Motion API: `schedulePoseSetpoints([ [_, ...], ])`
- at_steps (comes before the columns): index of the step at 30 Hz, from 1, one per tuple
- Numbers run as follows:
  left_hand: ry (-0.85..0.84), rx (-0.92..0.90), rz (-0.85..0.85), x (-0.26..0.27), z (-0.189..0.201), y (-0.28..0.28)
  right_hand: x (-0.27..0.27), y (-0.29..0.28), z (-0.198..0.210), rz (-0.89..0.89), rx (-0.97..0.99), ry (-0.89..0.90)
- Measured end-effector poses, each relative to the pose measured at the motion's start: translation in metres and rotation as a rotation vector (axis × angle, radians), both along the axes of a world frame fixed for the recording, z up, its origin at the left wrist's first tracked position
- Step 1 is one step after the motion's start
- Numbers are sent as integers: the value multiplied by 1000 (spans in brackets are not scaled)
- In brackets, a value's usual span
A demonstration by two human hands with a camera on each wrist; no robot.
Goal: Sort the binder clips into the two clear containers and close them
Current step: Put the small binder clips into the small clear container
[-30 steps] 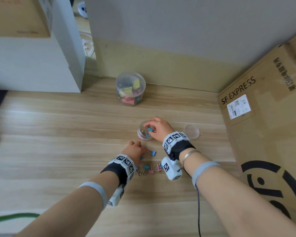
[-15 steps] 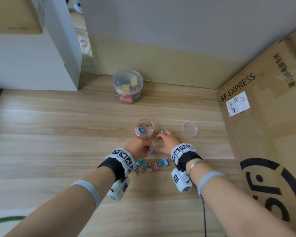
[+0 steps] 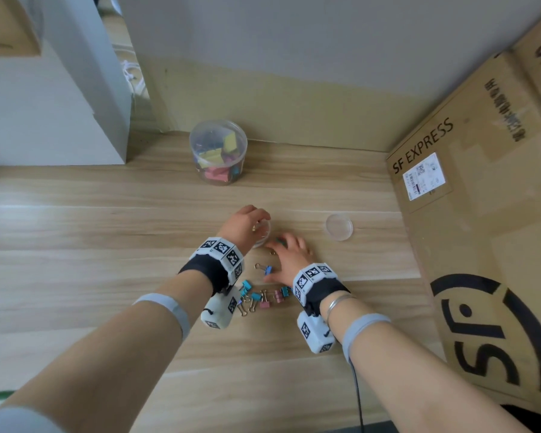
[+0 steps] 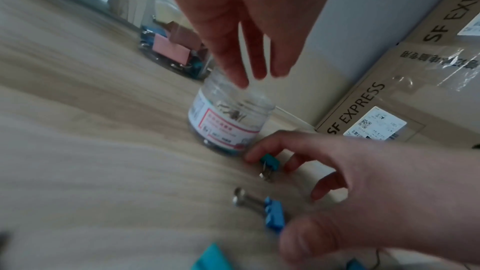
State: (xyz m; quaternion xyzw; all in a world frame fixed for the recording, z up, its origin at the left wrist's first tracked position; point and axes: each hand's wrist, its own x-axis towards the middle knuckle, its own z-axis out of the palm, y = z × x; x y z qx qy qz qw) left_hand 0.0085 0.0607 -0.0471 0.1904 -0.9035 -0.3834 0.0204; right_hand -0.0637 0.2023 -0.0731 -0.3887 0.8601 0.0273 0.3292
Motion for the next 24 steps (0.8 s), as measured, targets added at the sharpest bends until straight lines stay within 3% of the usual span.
schedulePoseSetpoints([
  [3,183,-97,22,16,-5,3,7,-1,0,13,-100,-30],
  [6,168,-134,-36,36,-13,9,9,-2,1,63,-136,-53],
  [14,-110,-90,-105,62,-30,12,7,-5,8,106,-124,10],
  [17,-293,-82,-176,65,-33,12,3,-2,11,57,-156,5],
  [24,-520,-86,-366,68,-27,10,-17,-12,38,-123,-481,33],
])
